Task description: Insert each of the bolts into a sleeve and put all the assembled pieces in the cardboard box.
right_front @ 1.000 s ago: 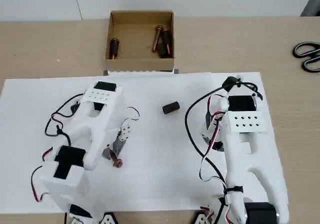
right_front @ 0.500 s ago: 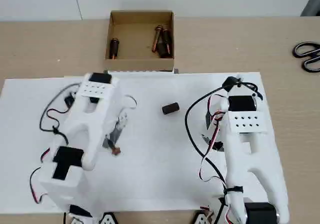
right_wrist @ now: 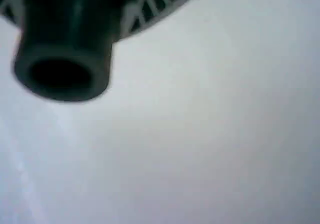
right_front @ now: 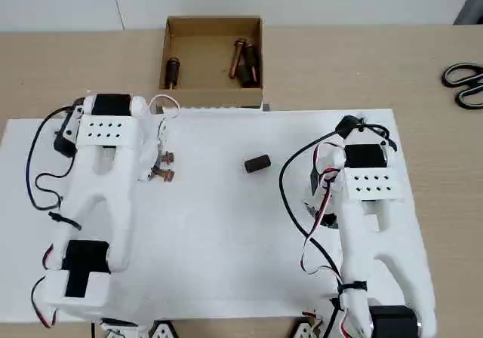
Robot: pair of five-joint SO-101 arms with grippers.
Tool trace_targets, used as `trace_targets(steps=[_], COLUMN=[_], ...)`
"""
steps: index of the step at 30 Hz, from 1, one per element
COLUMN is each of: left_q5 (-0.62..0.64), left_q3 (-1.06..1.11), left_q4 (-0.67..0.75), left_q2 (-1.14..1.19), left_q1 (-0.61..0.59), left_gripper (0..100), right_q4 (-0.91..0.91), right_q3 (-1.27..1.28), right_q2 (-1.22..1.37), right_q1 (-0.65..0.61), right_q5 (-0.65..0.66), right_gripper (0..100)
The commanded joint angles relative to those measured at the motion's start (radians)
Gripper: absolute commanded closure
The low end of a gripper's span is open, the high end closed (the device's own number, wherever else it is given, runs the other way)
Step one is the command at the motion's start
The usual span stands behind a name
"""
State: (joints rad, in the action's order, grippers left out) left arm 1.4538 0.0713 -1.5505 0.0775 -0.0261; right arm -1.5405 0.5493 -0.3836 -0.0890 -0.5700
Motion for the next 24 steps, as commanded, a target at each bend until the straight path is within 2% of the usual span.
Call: trace_targets(steps=[1, 7, 14, 20, 24], left_q5=[0.107, 0.180, 0.187, 0.187, 0.189], left_q3=[-0.038, -0.041, -0.041, -0.041, -0.039], left_q4=[0.083, 0.140, 0.238, 0.281, 0.281], left_q2=[-0.052, -0.061, -0.055, -0.054, -0.054], left_q1=[-0.008, -0.037, -0.180, -0.189, -0.187], left_gripper=[99, 99, 99, 99, 92], right_q4=[0.004, 0.001, 0.005, 0.007, 0.002], right_q3=[-0.003, -0.003, -0.003, -0.003, -0.003], right_q2=[-0.028, -0.028, -0.027, -0.027, -0.027], right_q1=[0.005, 0.005, 0.005, 0.005, 0.005], right_q5=[-0.009, -0.009, -0.008, -0.005, -0.005], right_gripper=[99.5, 99.5, 99.5, 99.5, 99.5])
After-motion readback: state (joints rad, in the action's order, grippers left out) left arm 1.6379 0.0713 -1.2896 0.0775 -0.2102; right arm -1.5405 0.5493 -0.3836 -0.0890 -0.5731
